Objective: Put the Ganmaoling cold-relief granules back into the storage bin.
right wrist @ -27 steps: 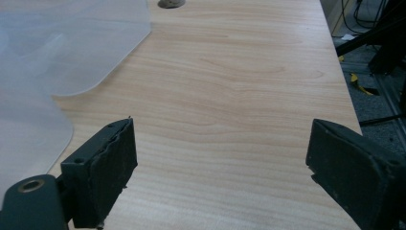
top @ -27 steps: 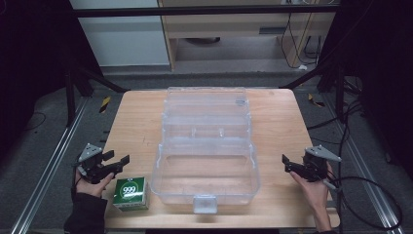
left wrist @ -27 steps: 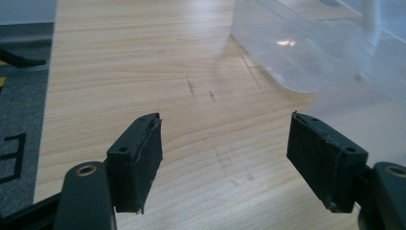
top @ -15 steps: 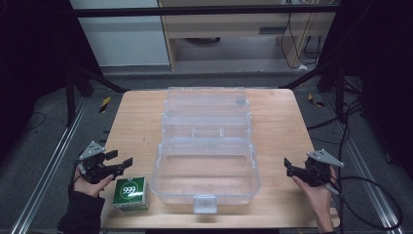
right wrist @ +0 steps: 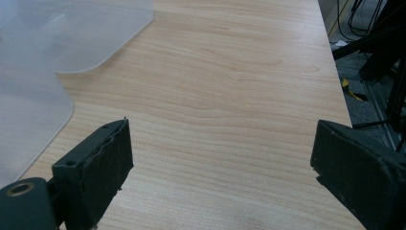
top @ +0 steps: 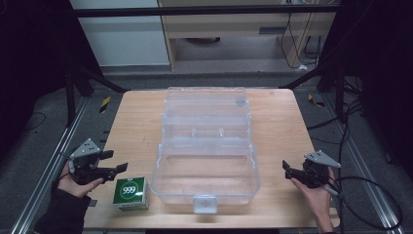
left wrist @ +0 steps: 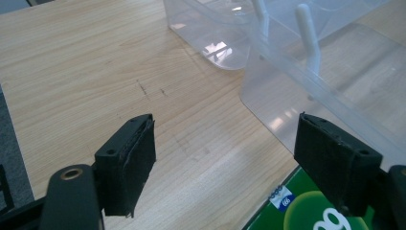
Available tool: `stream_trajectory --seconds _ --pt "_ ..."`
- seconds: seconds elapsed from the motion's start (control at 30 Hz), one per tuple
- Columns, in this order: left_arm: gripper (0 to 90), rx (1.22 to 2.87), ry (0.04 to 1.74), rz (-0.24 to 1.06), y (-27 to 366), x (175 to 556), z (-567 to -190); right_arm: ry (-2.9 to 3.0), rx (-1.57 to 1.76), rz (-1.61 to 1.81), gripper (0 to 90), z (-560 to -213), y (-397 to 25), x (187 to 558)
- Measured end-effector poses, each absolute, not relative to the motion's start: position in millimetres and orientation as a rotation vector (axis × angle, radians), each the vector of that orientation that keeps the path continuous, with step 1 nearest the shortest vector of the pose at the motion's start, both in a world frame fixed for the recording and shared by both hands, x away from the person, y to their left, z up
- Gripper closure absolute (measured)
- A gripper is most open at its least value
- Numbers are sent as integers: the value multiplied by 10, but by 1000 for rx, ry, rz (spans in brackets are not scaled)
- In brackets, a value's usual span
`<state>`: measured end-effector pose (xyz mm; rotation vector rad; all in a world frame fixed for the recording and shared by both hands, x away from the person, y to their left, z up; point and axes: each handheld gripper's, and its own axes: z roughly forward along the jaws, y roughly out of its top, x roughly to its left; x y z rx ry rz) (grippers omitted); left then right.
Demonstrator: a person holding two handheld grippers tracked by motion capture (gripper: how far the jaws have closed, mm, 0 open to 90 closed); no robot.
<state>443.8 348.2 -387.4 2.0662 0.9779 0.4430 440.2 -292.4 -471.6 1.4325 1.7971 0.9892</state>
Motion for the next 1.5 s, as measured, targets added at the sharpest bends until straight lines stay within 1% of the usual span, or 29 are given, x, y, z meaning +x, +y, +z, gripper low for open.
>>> stream_trajectory --seconds 0.23,0.47,0.8,1.07,1.5 --pt "178 2128 885 387 3480 4421 -3739 1809 1424 985 61 -4723 -2923 4409" --pt "155 2208 797 351 3422 4380 -3728 1807 1422 983 50 -4730 -2922 4411" --pt "143 2298 723 282 3380 4355 -3730 1825 1423 972 44 -4750 -2916 4417" --pt "135 2378 638 274 3328 4300 -3761 1835 1413 962 41 -4759 -2917 4418" --pt "88 2457 551 255 3270 4246 -3833 1852 1411 948 39 -4777 -2925 4420"
